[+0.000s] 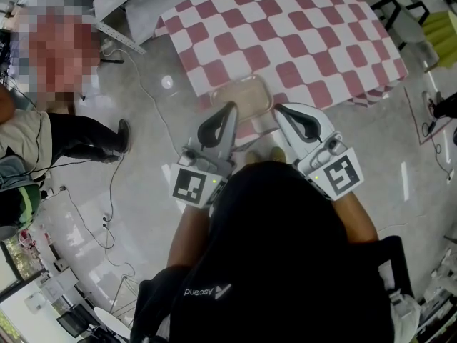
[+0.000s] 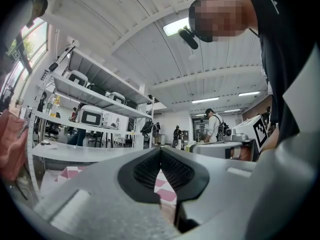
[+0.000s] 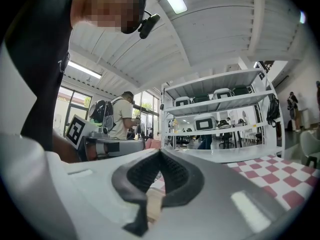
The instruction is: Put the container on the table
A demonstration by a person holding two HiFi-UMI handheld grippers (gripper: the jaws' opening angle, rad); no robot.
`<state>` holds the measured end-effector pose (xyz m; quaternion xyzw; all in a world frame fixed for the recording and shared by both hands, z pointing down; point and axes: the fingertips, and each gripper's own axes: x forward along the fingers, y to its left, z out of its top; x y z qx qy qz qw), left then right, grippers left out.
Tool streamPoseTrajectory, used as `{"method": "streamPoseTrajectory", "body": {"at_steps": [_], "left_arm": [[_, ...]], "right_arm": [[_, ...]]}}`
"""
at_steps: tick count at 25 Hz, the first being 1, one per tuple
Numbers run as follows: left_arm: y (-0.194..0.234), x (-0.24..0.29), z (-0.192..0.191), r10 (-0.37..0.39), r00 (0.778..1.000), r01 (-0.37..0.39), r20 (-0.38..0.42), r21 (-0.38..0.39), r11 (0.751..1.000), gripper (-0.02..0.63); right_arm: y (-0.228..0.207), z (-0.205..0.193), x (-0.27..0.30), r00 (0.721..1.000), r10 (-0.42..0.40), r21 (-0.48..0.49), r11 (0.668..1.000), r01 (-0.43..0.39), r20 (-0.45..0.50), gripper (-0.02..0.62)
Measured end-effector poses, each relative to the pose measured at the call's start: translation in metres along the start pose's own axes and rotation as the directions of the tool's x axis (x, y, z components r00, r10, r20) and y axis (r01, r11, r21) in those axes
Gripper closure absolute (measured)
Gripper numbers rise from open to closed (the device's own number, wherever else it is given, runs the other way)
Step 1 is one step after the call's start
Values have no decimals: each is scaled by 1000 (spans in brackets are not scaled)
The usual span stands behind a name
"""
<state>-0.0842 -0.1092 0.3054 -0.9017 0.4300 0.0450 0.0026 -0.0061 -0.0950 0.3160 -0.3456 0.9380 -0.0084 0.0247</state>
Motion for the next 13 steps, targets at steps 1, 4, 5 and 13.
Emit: {"method": "streamPoseTrajectory", "body": {"at_steps": [1,4,5,13], "left_arm": [[0,-1,-1,1,1000,-1,-9,-2,1000,595],[2,-2,2,-2,1000,2,17,7,1000,595],[2,-2,1,-2,1000,1,19,9,1000,595],[-1,-1,-4,-3,1000,3,16,6,1000,595]], "right_arm": [[0,0,0,1000,-1,0,1000,1,0,592],[-1,-1,-1,1000,-7,0,1000,7,-4,592],[-1,-1,-1,1000,-9,0,1000,9,-5,592],[-6,-7,-5,1000,-20,-1,1000,20,-9,592]]}}
